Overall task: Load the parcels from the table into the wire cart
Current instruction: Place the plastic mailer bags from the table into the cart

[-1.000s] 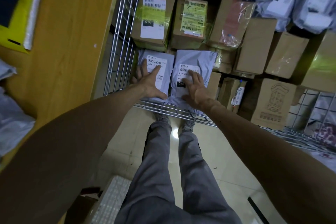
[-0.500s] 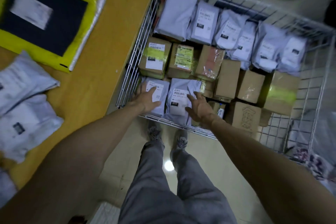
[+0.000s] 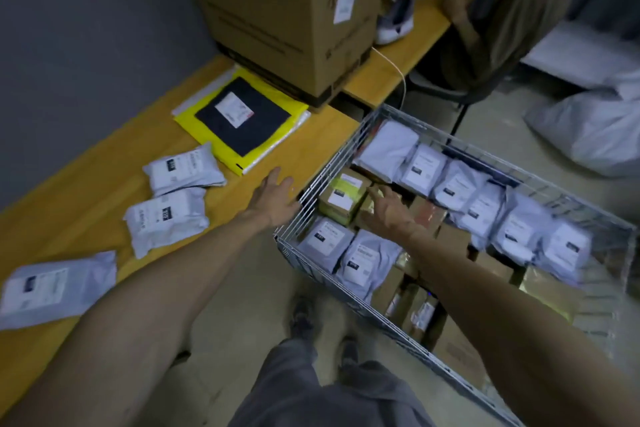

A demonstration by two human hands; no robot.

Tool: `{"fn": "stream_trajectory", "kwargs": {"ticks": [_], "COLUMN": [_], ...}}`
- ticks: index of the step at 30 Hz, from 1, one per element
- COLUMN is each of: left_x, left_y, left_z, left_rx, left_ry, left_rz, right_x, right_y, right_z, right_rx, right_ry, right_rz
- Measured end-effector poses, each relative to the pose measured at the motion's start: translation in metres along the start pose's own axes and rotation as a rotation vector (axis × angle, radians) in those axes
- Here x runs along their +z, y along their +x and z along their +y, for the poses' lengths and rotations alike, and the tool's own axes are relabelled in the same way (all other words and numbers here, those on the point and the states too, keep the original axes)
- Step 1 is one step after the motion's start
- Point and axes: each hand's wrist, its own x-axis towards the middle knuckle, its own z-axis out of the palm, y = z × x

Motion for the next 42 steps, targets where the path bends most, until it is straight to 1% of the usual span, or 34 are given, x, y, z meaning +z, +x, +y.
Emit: {"fn": "stream_trajectory", "kwargs": {"ticks": [5,10,13,17,31,36,42], "left_x": [-0.042,-0.081,-0.102,-0.124,-0.176,-0.172,-0.143], "left_y": [-0.052,-0.096,-0.12,-0.15,-0.255,-0.271,-0.272], "left_z": [-0.016,-0.041,-0.061,-0.09,-0.222,-0.26,-0.3], "left_rx": [-0.123,-0.193,-0.261,-0.336,-0.478,-0.535,-0.616], "left_ry": [0.005,0.007,0.006,-0.001,-0.044,-0.075,-0.116], "left_rz": [0.142,0.241,0.317,0.359,0.42,0.432,0.357], "right_x": [-0.039,-0.072,-0.084,-0.089,-0.061,-0.041,-0.007], "right_y": [-0.008,-0.017,-0.02,-0.024,-0.054,-0.052,-0.028], "right_z": [-0.046,-0.108,-0.145,-0.19,-0.364,-0.403,-0.434], "right_rx": [-0.124,-0.209,-0.277,-0.338,-0.5,-0.557,-0.601], "right_ry": [-0.024,-0.08,-0.103,-0.152,-0.226,-0.262,-0.268], "right_rz": [0.067,0.096,0.126,0.175,0.3,0.26,0.179]}}
